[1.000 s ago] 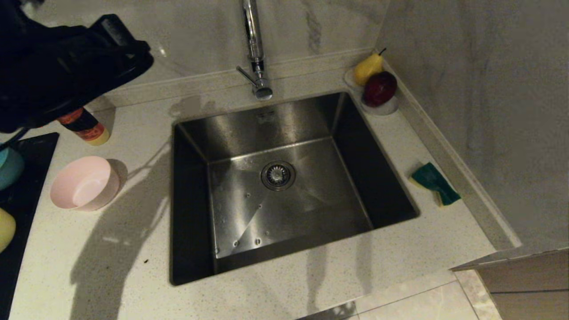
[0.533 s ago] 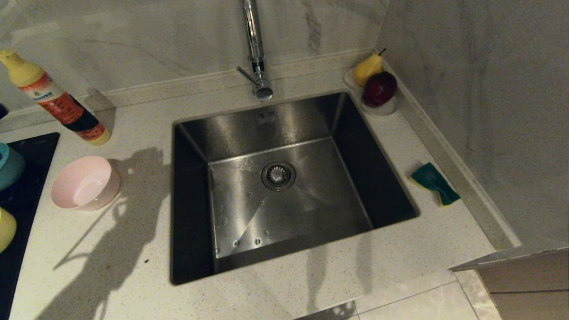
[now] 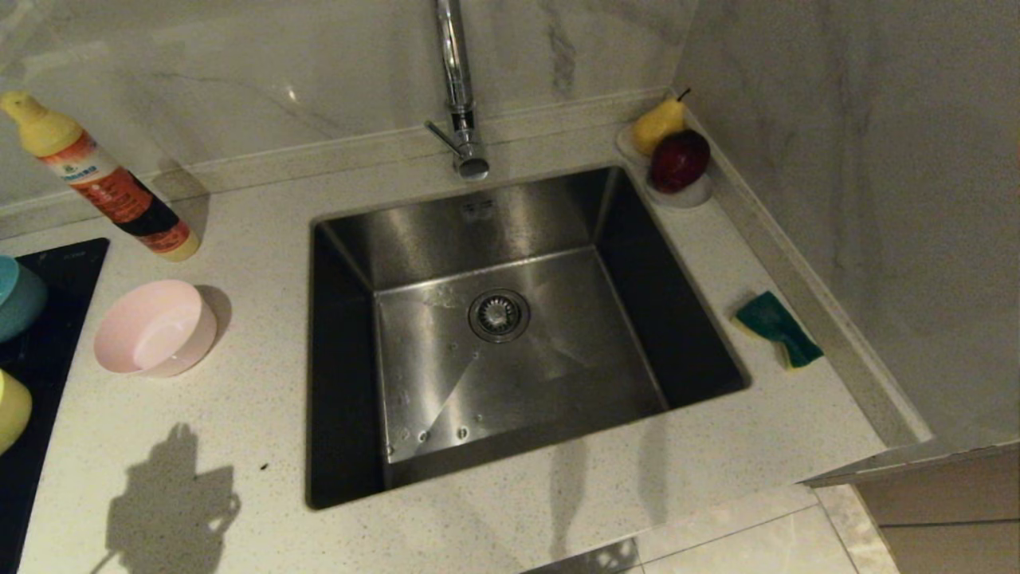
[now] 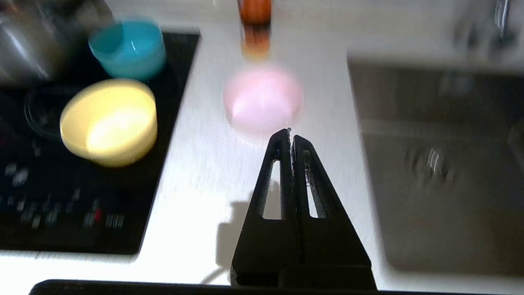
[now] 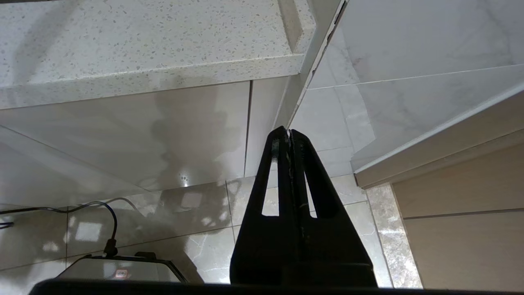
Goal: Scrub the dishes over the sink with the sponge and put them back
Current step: Place the bowl on the bowl
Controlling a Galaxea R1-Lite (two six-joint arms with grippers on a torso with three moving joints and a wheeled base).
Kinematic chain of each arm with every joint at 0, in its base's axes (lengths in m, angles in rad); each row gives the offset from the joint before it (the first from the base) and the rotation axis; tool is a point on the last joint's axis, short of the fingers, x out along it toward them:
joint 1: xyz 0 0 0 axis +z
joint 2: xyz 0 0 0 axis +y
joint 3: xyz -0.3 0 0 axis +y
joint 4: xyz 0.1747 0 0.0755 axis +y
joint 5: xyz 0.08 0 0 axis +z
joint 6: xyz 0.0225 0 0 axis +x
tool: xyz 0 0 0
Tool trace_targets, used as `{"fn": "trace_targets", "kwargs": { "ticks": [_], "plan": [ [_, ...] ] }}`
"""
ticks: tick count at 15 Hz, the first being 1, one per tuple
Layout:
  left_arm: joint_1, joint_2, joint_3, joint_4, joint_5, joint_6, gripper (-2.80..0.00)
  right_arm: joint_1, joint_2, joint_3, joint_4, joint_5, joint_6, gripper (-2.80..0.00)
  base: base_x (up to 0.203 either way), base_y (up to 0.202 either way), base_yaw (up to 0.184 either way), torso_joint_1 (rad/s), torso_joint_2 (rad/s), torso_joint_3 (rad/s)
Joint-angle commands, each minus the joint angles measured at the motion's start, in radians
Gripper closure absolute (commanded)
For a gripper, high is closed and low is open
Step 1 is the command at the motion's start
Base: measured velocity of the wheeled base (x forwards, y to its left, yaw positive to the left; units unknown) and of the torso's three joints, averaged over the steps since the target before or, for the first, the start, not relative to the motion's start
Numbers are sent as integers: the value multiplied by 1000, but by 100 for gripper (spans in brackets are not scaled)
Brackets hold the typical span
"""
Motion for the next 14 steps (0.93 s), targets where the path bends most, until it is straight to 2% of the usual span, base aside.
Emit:
{"fn": "trace_targets", "kwargs": {
  "ticks": [1, 3, 5, 6, 10, 14],
  "plan": [
    [28, -154, 163, -1, -50, 55, 0, 0, 0, 0, 0, 0, -1, 0, 0, 0, 0, 0, 0, 0],
    [32, -270, 212, 62, -101, 104, 0, 0, 0, 0, 0, 0, 0, 0, 0, 0, 0, 0, 0, 0],
    [34, -343, 206, 281, -216, 129, 0, 0, 0, 0, 0, -1, 0, 0, 0, 0, 0, 0, 0, 0],
    [33, -342, 202, 303, -245, 130, 0, 0, 0, 0, 0, -1, -1, 0, 0, 0, 0, 0, 0, 0],
    [33, -342, 230, 263, -263, 49, 0, 1, 0, 0, 0, -1, 0, 0, 0, 0, 0, 0, 0, 0],
    [33, -342, 230, 264, -259, 49, 0, 0, 0, 0, 0, -1, 0, 0, 0, 0, 0, 0, 0, 0]
  ]
}}
